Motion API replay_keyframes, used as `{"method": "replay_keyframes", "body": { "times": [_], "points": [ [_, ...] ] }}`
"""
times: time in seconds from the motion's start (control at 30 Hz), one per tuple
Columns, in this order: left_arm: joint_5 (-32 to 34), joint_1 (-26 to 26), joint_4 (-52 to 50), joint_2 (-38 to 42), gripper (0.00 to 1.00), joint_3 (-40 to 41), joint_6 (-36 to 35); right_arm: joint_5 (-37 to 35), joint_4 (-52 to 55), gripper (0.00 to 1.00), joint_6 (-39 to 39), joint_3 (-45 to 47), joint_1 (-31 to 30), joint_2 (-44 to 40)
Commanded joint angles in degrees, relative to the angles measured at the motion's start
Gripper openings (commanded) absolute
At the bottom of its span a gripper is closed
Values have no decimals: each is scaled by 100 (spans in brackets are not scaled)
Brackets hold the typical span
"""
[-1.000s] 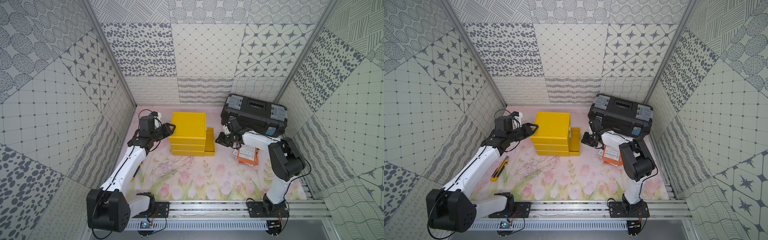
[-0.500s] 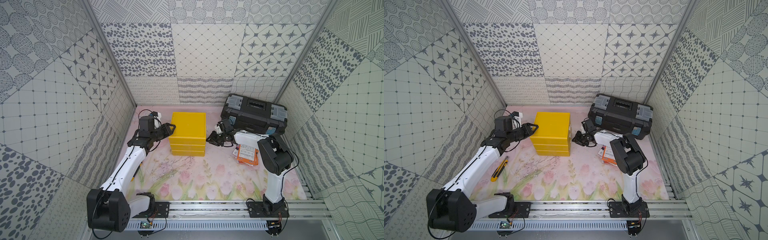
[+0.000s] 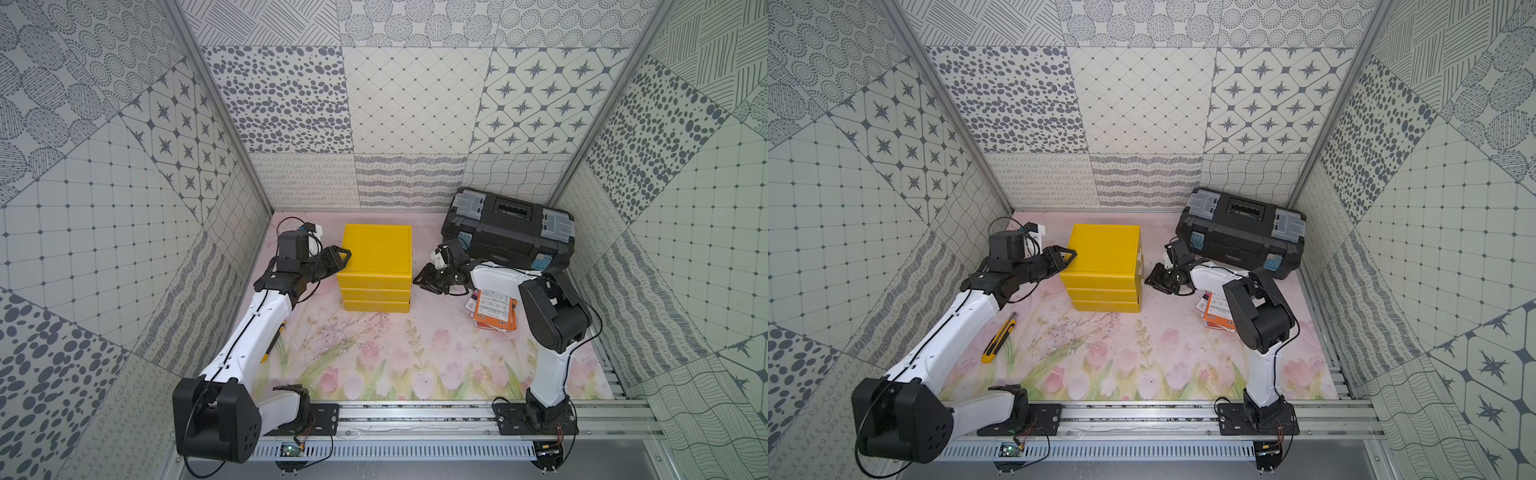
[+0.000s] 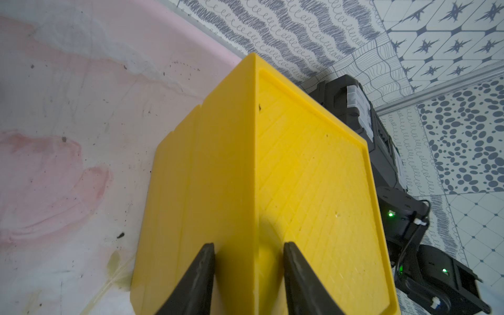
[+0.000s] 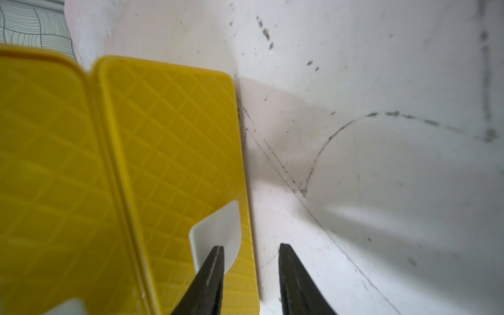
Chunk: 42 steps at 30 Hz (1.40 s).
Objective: Take the seed bags out of the drawer
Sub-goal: Close the drawer in the storage box, then reset both arms
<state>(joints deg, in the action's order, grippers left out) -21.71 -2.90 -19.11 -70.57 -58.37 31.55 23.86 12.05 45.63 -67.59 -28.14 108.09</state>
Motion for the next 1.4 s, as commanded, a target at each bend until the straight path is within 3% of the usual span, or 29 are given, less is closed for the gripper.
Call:
{"method": "replay_keyframes", "body": {
  "times": [0.0,0.2,0.27,0.37,0.4,0.43,0.57,0.63,0.7,0.87,1.07,1.23,1.3,1.37],
  "points": [
    [35,147,-2255,226,45,-551,-272,-336,263,46,-626,142,240,-785],
    [664,167,-2697,598,60,-1418,-331,-1222,1031,53,-1502,361,550,-2126],
    [1147,169,-2781,778,74,-1487,-363,-1729,1191,55,-1841,476,556,-2715],
    [2139,183,-2673,1099,82,-1326,-466,-2706,1238,59,-2188,741,555,-3592],
    [2301,179,-2545,1223,90,-1238,-539,-3105,1235,61,-2215,836,560,-3832],
    [2364,181,-2359,1381,99,-1077,-560,-3492,1109,63,-2338,963,568,-4109],
    [2592,175,-608,2415,99,300,-922,-3930,-621,74,-3275,2277,560,-5225],
    [2603,180,222,2941,99,987,-1107,-4089,-1436,94,-3607,2950,564,-5845],
    [2484,176,980,3194,99,1582,-1499,-4258,-2030,97,-3841,3383,585,-6199],
    [2868,169,1517,2558,99,2285,-1579,-4582,-2362,99,-3969,3696,958,-5706],
    [3453,166,2984,1946,99,3529,-1683,-5001,-3824,99,-3956,4633,1289,-4600],
    [3416,166,4222,1099,99,4037,-2085,-5087,-5041,99,-4027,4976,1359,-3630],
    [3329,166,4845,660,99,4148,-2228,-4909,-4799,99,-4024,4798,1412,-3519],
    [3334,167,5494,177,99,4185,-2312,-4844,-5388,99,-4046,4854,1520,-3259]
  ]
}}
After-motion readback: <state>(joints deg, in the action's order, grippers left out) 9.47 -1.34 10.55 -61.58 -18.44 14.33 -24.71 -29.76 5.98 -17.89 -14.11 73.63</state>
